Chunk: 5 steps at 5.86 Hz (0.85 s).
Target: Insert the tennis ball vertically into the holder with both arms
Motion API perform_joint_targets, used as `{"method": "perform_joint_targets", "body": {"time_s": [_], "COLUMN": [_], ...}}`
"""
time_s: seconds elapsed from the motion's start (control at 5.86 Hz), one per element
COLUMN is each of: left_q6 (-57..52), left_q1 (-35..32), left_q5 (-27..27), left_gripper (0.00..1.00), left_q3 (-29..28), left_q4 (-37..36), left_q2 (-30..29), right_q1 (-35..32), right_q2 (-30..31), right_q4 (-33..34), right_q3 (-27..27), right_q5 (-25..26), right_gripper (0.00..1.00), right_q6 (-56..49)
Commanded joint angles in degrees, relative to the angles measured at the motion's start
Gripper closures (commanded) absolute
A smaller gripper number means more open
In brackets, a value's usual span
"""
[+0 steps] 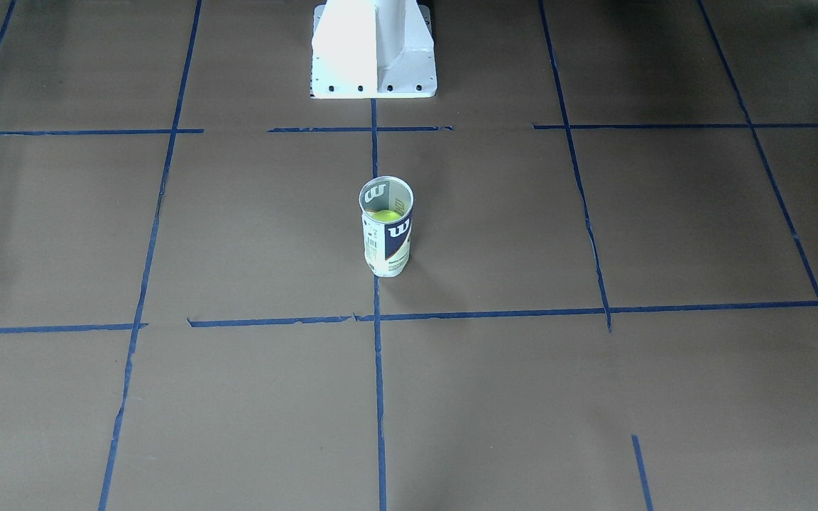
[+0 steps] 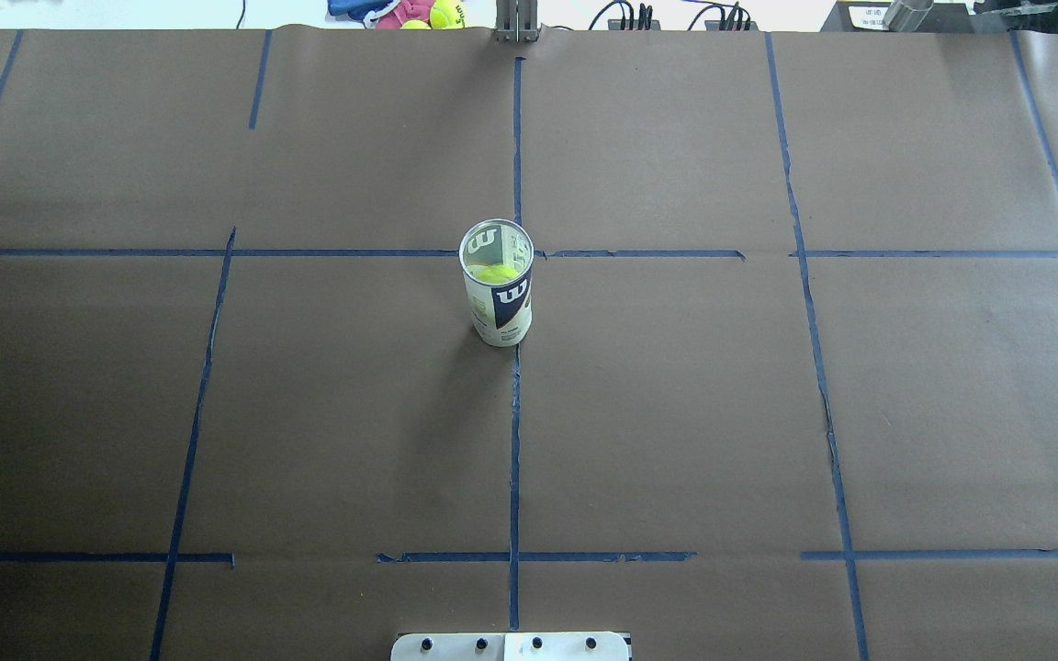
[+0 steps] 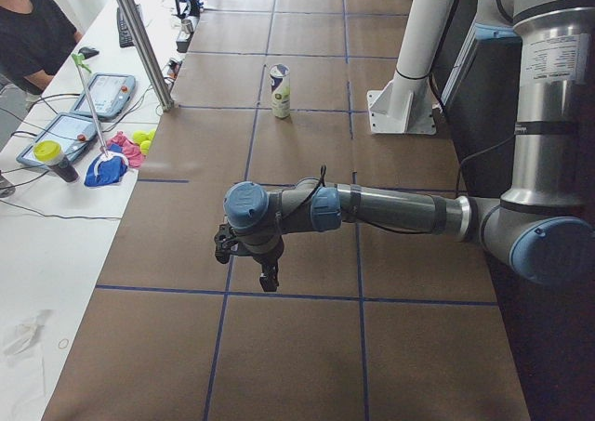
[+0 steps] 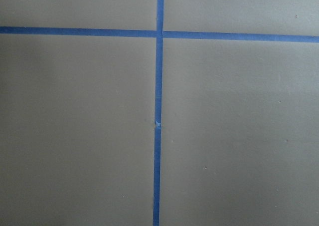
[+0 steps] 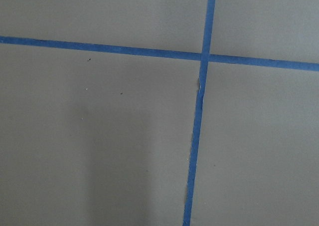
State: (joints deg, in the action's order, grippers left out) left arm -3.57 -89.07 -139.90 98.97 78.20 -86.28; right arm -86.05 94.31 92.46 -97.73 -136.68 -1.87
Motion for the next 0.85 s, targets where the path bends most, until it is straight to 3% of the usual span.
{"method": "perform_joint_targets", "body": {"time_s": [0.0,0.68], "left_q6": [0.0,-3.5], "left_q1": [0.0,-0.1], "left_q5": [0.0,0.0], "left_gripper": [0.00,0.00], "left_q3": [-0.7,-0.6], "left_q4": [2.5,1.6], "left_q2": [1.0,0.9], "right_q1": [0.0,-0.2], "right_q2": [0.1,-0.3], "right_q4": [0.0,0.2], "right_q3": [0.2,0.6], "right_q5": [0.0,0.3], "right_gripper": [0.00,0.00], "right_q6": [-0.1,-2.5]}}
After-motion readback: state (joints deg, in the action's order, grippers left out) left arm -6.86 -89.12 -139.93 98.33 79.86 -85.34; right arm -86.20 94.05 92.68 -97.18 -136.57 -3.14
